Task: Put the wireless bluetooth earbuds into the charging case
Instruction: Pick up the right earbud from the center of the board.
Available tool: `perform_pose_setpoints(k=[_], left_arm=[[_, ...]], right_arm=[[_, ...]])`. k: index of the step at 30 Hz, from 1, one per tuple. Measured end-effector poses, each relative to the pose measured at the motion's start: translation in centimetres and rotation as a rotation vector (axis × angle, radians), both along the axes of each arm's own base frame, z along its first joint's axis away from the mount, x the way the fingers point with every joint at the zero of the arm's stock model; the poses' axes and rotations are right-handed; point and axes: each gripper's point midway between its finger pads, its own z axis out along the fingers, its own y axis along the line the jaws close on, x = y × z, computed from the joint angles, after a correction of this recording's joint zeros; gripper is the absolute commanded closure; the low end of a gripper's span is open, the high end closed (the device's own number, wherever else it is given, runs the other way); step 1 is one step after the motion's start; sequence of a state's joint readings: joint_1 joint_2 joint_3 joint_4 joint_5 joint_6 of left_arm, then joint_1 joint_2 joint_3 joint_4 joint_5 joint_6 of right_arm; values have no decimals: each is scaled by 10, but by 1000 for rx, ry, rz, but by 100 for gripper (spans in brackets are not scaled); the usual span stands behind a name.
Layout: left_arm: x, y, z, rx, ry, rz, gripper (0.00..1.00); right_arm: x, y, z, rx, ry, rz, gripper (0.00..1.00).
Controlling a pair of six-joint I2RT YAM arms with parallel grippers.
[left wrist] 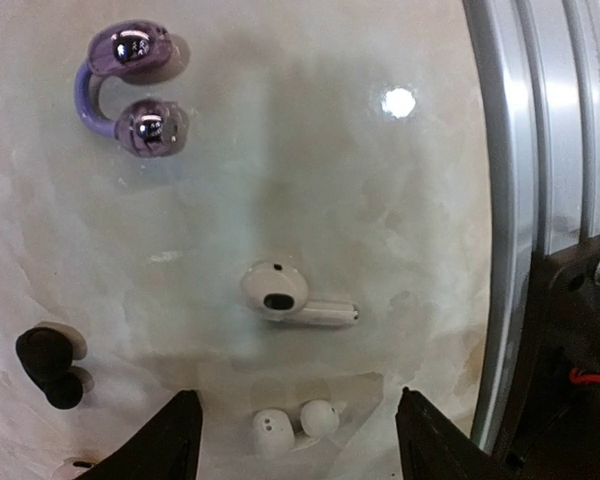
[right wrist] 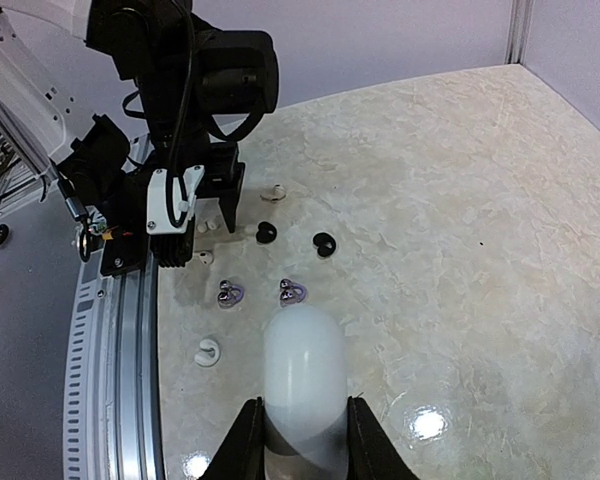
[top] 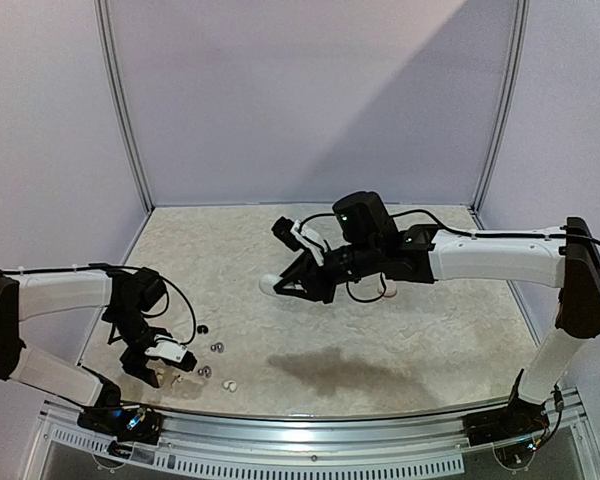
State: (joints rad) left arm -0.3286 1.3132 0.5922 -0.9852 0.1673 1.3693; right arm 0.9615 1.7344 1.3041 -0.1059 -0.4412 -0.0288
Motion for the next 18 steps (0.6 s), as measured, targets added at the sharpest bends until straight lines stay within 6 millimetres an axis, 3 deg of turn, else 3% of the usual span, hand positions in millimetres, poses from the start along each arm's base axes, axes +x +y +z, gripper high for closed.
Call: perform_pose_setpoints(k=[6,18], left_arm=[[3,1,-1,-4,-30,-14,44],[6,8,-2,10,-51,-7,45]], right_arm=[[-1,0,0,1,-2,7,100],[-1,1,4,6,-12,12,100]])
